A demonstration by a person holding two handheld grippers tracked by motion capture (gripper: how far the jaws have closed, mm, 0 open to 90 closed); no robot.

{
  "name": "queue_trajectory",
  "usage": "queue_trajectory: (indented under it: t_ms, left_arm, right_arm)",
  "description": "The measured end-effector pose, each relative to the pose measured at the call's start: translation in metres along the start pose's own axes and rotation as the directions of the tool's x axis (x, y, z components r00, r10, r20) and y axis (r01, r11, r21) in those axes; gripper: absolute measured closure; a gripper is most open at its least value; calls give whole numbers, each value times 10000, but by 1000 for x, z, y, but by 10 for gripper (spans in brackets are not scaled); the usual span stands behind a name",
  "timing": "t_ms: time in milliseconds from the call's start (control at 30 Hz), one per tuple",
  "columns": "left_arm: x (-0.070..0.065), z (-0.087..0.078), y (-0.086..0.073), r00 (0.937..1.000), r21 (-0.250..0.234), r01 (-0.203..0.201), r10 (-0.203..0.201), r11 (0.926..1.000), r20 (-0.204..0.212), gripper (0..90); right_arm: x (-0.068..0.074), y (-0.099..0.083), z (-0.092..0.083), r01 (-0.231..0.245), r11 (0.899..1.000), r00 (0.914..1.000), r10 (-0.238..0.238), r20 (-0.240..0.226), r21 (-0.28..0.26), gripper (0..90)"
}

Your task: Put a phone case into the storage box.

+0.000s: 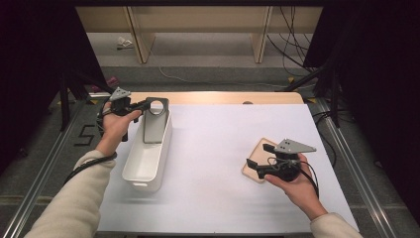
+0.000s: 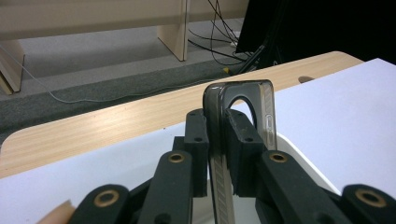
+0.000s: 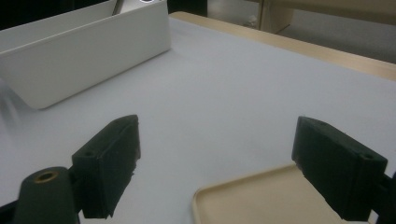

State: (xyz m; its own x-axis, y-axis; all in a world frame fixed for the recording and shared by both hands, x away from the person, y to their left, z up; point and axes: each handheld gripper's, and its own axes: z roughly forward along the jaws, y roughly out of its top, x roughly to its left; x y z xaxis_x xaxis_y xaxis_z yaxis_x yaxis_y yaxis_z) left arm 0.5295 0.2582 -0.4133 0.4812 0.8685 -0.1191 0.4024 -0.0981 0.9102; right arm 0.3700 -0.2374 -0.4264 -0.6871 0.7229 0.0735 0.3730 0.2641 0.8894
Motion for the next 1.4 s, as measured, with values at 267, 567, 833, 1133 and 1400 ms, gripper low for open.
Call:
queue_trajectory:
  t_ms: [267,567,833,1133,1400]
  left_arm:
    - [-1,2,2,9994,278,-200,208,9994,-286,777]
    - [-2,5,4,9977,611,-336,371,9976,-570,759]
    - [-2,9,4,9965,833,-384,444,9958,-712,728]
    - [-3,11,5,9931,1088,-586,690,9923,-946,656]
    - [-4,11,6,9918,986,-494,604,9939,-1125,549]
  right_arm:
    - [0,0,0,3,10000,10000,-3,-5,33,163]
    - [0,0,0,7,10000,10000,-7,-16,21,163]
    - [0,0,0,9,10000,10000,-9,-20,18,163]
    - [0,0,0,15,10000,10000,-15,-30,12,163]
    - [0,0,0,29,10000,10000,-29,-25,11,164]
